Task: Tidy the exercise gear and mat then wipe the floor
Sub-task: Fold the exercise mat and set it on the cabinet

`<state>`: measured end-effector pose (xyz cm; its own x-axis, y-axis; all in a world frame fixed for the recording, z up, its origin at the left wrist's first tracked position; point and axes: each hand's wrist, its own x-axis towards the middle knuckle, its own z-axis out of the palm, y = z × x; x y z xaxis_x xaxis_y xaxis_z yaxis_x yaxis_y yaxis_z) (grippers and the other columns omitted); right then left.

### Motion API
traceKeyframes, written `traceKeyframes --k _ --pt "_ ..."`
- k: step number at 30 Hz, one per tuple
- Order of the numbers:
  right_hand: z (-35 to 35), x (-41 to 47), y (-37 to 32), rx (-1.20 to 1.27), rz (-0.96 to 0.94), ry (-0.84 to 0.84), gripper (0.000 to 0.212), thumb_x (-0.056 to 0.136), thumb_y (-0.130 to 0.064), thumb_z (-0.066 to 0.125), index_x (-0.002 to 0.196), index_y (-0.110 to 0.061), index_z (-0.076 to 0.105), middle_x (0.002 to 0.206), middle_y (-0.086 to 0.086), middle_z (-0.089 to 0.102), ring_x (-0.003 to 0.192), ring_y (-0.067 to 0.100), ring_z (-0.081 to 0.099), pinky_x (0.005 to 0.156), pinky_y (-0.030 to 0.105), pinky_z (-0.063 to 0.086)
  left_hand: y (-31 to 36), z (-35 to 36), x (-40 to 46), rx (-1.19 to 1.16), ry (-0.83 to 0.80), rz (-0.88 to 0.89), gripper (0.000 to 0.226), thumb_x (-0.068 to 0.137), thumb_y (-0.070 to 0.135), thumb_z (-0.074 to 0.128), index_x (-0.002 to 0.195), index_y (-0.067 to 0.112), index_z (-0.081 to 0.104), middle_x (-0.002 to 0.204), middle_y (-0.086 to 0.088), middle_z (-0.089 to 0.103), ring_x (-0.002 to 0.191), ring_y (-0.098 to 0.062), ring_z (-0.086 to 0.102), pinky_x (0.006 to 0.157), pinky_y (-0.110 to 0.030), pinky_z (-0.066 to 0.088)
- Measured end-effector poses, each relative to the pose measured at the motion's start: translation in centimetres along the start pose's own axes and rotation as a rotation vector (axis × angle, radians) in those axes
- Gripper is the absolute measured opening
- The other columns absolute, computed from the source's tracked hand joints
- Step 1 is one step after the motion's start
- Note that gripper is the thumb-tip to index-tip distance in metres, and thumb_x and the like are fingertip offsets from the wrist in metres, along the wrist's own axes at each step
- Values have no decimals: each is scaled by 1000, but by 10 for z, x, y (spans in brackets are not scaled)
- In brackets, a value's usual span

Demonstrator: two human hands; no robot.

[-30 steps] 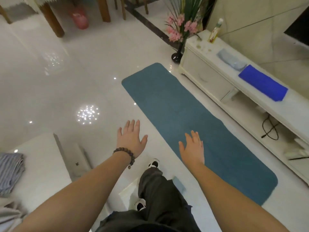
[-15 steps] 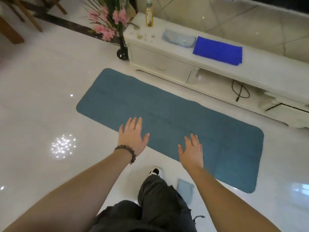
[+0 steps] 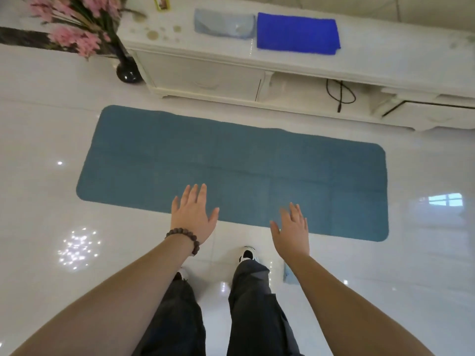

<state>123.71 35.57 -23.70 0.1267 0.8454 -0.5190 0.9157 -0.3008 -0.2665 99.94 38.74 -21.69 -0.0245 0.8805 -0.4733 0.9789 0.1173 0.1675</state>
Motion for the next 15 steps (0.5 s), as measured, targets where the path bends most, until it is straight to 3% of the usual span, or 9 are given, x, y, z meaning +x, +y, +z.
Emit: traceKeyframes --k 8,15 --pt "80 24 -18 -3 120 75 51 101 -35 36 145 -11 33 159 7 12 148 20 1 120 38 6 -69 51 48 72 -30 147 71 97 53 30 153 17 6 161 -1 8 148 -19 1 120 -44 8" --pt "194 117 21 -5 93 83 51 100 -34 37 146 -12 32 159 7 12 148 20 1 119 38 4 -105 181 131 115 -84 165 72 96 53 31 154 18 5 161 -1 6 148 -19 -1 120 -45 8"
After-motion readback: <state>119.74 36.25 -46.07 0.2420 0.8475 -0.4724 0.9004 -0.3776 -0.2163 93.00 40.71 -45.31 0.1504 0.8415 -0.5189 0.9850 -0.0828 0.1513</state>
